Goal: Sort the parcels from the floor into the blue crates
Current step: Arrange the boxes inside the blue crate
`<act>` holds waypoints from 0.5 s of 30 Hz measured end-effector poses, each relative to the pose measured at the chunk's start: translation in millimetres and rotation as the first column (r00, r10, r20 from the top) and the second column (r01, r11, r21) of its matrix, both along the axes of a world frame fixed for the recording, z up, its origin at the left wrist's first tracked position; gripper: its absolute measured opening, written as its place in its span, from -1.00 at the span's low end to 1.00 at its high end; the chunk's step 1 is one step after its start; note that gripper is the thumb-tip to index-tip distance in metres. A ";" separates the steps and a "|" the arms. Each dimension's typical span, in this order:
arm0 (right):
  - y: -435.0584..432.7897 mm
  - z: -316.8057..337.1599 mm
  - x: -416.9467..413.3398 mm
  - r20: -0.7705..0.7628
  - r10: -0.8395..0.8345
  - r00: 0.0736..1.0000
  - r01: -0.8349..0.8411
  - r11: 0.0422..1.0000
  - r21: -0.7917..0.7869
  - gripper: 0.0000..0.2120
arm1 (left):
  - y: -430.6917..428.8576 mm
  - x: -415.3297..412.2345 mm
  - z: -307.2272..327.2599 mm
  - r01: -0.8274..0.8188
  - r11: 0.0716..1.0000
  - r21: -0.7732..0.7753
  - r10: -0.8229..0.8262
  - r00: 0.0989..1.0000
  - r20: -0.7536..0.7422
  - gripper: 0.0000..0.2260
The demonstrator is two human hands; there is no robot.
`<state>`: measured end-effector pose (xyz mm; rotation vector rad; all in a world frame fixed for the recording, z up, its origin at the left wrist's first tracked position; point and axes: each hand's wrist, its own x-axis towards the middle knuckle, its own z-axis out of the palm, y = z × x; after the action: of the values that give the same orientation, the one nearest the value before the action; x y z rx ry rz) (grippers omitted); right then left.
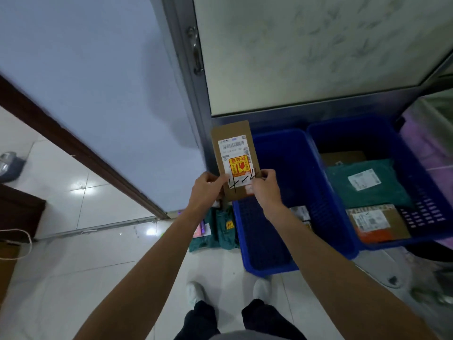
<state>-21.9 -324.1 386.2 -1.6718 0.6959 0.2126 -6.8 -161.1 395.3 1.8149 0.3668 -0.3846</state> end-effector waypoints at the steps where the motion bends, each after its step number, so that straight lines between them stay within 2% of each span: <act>1: -9.8 3.0 0.6 0.004 0.006 1.000 -0.006 1.000 0.002 -0.77 | -9.1 1.4 1.2 0.013 0.999 -0.029 -0.013 1.000 -0.002 -0.68; 3: -27.5 7.3 1.1 0.013 0.017 1.000 -0.017 1.000 0.012 -0.75 | -23.5 5.0 3.8 0.036 0.996 -0.082 -0.037 0.999 -0.020 -0.65; 7: -52.5 12.3 -2.4 0.033 0.007 0.999 -0.009 0.999 0.042 -0.76 | -40.8 6.6 2.3 0.058 0.990 -0.126 -0.067 0.995 -0.072 -0.45; 13: -67.7 7.1 -9.7 0.011 -0.033 0.999 0.031 0.993 0.117 -0.70 | -47.4 5.8 -7.9 0.006 0.982 -0.188 -0.030 0.992 -0.124 -0.40; 15: -67.5 -0.7 -16.6 -0.041 -0.040 0.998 0.045 0.991 0.128 -0.61 | -48.0 6.8 -11.0 -0.006 0.973 -0.232 -0.029 0.989 -0.145 -0.35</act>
<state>-38.5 -391.6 385.6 -1.5313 0.7308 0.2544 0.0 -209.1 384.2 1.5650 0.3966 -0.5488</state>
